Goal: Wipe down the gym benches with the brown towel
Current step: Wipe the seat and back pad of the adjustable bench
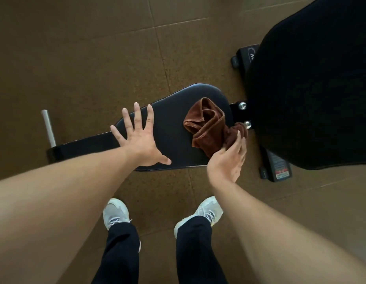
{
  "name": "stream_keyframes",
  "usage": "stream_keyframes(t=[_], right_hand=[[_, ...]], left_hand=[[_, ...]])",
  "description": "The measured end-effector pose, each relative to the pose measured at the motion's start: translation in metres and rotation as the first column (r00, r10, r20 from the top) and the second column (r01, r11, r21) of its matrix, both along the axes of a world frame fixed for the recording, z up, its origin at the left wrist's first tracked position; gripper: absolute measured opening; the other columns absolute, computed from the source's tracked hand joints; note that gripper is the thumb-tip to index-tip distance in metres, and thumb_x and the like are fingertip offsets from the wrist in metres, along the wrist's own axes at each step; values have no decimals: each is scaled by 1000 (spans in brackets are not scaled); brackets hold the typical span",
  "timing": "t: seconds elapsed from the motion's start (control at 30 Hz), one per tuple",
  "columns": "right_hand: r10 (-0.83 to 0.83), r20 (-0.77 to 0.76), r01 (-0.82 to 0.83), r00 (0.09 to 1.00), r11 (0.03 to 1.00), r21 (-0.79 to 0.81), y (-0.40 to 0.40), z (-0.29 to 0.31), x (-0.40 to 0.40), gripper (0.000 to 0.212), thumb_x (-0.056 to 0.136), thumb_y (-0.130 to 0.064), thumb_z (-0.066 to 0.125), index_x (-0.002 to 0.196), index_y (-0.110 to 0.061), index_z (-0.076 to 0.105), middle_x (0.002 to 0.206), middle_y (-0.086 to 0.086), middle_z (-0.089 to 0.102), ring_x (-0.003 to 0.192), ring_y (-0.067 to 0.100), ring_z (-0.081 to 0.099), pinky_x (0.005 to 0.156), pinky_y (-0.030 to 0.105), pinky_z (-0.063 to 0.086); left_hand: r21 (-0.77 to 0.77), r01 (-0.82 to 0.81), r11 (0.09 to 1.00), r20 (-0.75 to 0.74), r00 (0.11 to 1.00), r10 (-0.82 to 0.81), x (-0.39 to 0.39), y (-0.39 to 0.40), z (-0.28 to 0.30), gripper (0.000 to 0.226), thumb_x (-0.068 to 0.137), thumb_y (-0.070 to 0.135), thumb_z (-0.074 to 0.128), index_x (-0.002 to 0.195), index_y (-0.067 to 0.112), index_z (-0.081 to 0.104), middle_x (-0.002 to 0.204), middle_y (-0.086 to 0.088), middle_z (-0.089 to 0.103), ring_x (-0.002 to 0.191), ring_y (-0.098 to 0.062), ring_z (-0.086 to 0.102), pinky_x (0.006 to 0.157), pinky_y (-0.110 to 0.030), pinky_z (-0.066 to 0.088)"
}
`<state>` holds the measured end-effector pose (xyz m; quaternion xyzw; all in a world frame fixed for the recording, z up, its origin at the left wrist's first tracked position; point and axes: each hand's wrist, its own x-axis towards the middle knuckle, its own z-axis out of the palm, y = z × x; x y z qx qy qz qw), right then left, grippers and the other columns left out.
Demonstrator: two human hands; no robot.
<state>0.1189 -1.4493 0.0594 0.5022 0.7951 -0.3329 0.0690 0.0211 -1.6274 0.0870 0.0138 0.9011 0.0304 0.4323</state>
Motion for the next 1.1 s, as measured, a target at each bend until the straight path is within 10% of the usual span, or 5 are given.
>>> stream_keyframes(t=[0.23,0.5,0.7,0.87,1.1], right_hand=[[-587,97,589,804,762,-271,-70,5,10,57,110,-27,43,163,-30,22,154,9,50,138,39,51,116,48,34],[-593,323,661,738,540,-520,-228,-22,-16,65,101,-55,49,152,-19,35,143,10,56,125,36,58,112,53,42],[-134,255,286,958,560,-777,-235,80,5,22,108,-26,51,129,-23,60,115,1,71,99,22,70,92,44,61],[110,-33,-105,993,745,-659,-223,193,29,35,105,-30,59,138,-40,58,124,-13,69,112,8,66,104,37,55],[160,-349,-295,923,878,-377,-119,355,63,51,98,-9,59,138,-41,59,126,-22,66,123,0,58,107,29,51]], left_hand=[[272,106,956,-116,990,-77,1,-45,3,107,90,39,71,162,35,-8,168,5,-25,153,-22,-27,124,-59,-8],[496,-353,793,62,926,373,72,-155,22,60,102,34,27,161,39,18,169,15,12,155,-7,13,125,-38,16],[296,-664,687,210,746,632,135,-225,60,48,106,56,25,146,40,46,151,2,51,139,-23,44,110,-43,33],[466,-823,326,220,464,858,114,-182,155,82,85,76,47,150,25,43,147,-2,53,135,-23,48,106,-39,35],[715,-583,387,358,780,514,79,-46,290,31,102,31,43,113,26,71,112,0,72,112,-20,65,98,-39,53]])
